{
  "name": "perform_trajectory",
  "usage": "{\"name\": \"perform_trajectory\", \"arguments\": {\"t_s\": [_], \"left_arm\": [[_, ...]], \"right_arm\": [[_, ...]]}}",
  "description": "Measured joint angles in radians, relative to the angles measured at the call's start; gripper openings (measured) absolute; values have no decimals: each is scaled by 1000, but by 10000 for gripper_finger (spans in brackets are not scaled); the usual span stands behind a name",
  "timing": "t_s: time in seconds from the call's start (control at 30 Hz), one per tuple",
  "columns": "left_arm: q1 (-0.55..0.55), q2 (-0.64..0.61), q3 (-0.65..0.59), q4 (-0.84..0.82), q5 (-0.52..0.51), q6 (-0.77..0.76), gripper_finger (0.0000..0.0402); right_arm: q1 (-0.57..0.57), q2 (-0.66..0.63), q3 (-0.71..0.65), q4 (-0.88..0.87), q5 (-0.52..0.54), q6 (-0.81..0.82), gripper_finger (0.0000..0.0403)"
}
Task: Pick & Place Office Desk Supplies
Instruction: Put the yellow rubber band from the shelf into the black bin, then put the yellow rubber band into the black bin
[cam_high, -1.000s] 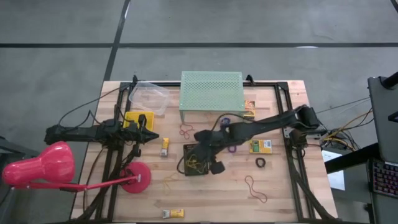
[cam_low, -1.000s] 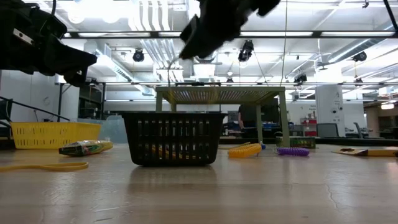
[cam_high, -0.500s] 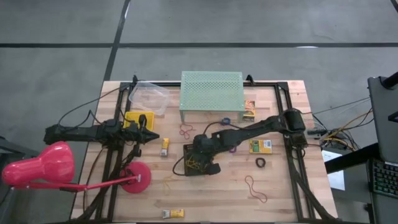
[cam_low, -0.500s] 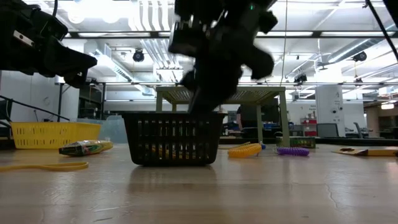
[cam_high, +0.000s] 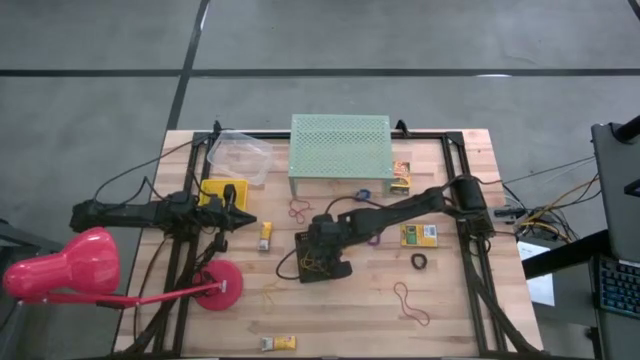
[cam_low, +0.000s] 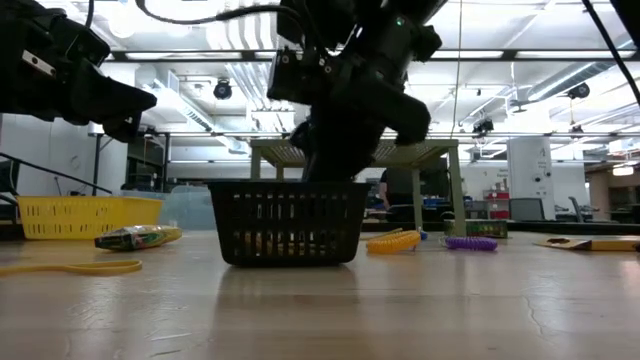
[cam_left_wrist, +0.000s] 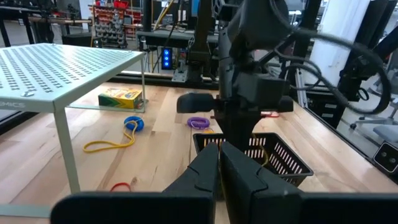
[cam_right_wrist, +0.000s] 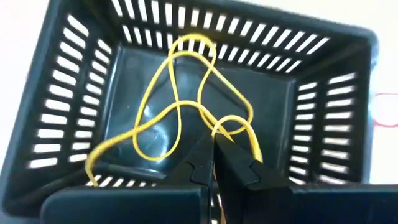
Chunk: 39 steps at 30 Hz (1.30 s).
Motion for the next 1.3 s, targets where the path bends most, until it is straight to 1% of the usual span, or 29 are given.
{"name": "perform_trajectory", "arguments": {"t_s": [0.6,0.77,0.87,1.17,1.3], "left_arm": [[0,-1,0,0,0,0,23],[0,-1,0,0,0,0,23],[0,-1,0,0,0,0,23],[0,-1,0,0,0,0,23],[0,-1,0,0,0,0,23]], "right_arm": [[0,-11,1,26,-7,-2,9],[0,-11,1,46,-26,38,10],[-3,-11,1,47,-44,44,23],[-4,-11,1,63,-46,39,85],[-4,-11,1,72,-46,36,102]]}}
